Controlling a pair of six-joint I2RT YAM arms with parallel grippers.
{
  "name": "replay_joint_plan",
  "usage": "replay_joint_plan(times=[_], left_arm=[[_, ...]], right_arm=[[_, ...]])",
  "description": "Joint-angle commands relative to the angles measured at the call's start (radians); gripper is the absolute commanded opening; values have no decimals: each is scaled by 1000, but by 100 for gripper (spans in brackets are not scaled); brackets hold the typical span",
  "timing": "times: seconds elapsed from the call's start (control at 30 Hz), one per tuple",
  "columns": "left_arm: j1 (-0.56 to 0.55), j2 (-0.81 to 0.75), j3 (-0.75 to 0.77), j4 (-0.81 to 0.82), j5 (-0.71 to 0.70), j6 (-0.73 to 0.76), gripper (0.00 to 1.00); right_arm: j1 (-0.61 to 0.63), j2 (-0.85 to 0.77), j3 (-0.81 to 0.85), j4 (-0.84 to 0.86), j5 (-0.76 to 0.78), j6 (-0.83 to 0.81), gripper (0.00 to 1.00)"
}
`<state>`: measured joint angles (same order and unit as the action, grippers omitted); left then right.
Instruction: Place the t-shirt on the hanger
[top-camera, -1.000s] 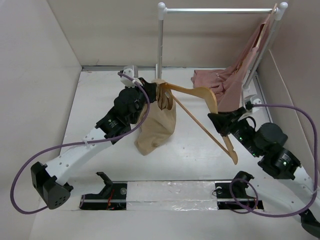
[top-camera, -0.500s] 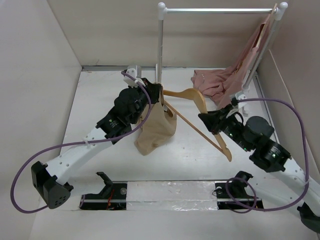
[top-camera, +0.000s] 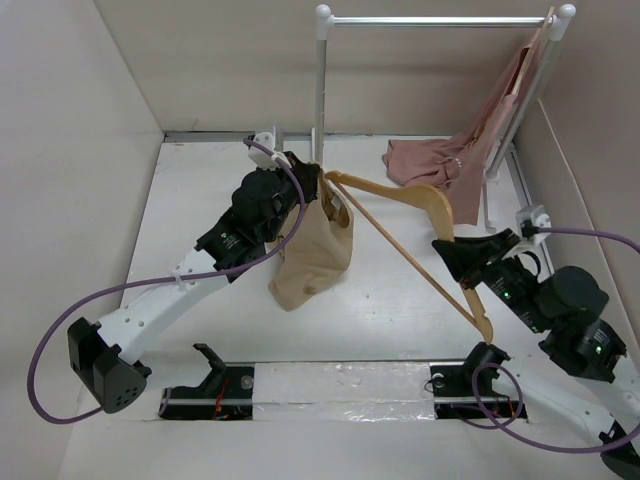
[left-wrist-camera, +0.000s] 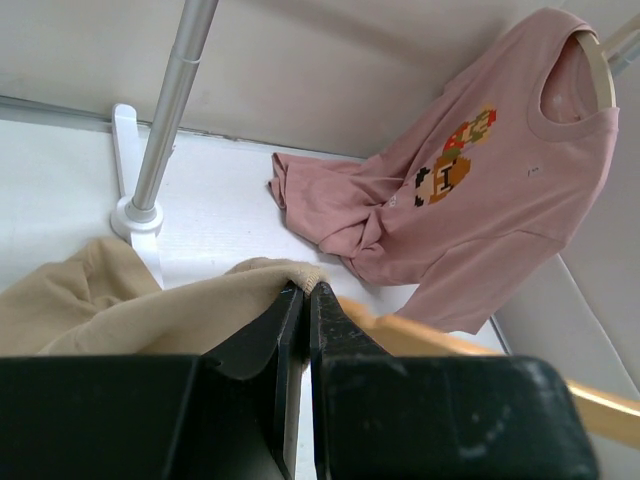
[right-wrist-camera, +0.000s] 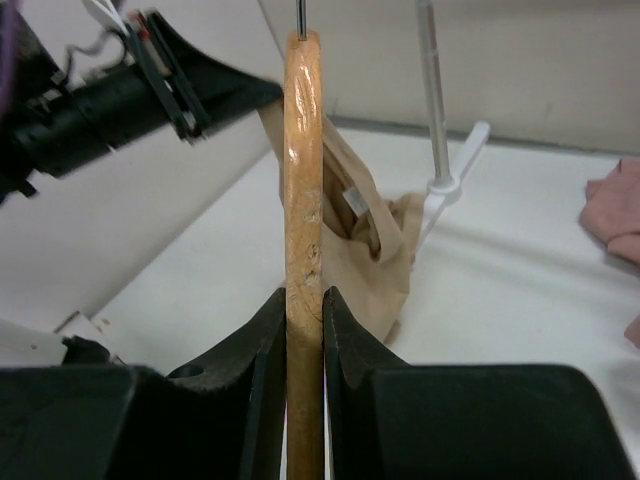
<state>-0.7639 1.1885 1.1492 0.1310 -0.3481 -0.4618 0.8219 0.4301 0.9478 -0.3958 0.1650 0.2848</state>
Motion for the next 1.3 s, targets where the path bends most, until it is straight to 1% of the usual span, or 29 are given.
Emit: replay_joint_plan(times=[0.0, 0.07, 0.17, 0.27, 0.3, 0.37, 0.43, 0.5, 0.6, 0.67, 0.8, 0.87, 1.0, 1.07, 1.13, 1.27], left_arm=[[3, -12, 53, 43, 18, -9, 0], [3, -12, 66, 30, 17, -6, 0], [3, -27, 47, 58, 44, -5, 0], [3, -12, 83, 15, 67, 2, 0], [3, -16, 75, 18, 52, 6, 0], [3, -13, 69, 15, 35, 8, 0], [3, -3, 81, -19, 3, 12, 0], [3, -6, 72, -19, -15, 15, 0], [3, 2, 79, -4, -2, 17, 0], [3, 10, 95, -21, -2, 17, 0], [3, 2, 84, -4, 12, 12, 0], [3, 6, 93, -25, 14, 12, 0], [3, -24, 63, 15, 51, 5, 0], [3, -24, 78, -19, 46, 6, 0], [3, -39, 63, -10, 54, 5, 0], [-6, -40, 75, -45, 43, 6, 0]], right_arm=[[8, 16, -7, 32, -15, -4, 0], [8, 24, -7, 48, -19, -10, 0], [8, 45, -6, 51, -38, -19, 0], [8, 59, -21, 92, -47, -19, 0], [8, 76, -14, 95, -77, -27, 0], [8, 84, 6, 78, -91, -30, 0], [8, 67, 26, 60, -84, -29, 0], [8, 42, 38, 52, -81, -26, 0], [8, 21, 55, 19, -84, -19, 0], [8, 15, 55, 18, -88, -12, 0], [8, 3, 68, 12, -97, -12, 0], [8, 7, 59, 32, -97, -13, 0], [8, 70, 49, 46, -82, -36, 0], [8, 82, 37, 86, -62, -47, 0], [8, 91, 9, 150, -47, -61, 0], [8, 128, 35, 179, -28, -85, 0]])
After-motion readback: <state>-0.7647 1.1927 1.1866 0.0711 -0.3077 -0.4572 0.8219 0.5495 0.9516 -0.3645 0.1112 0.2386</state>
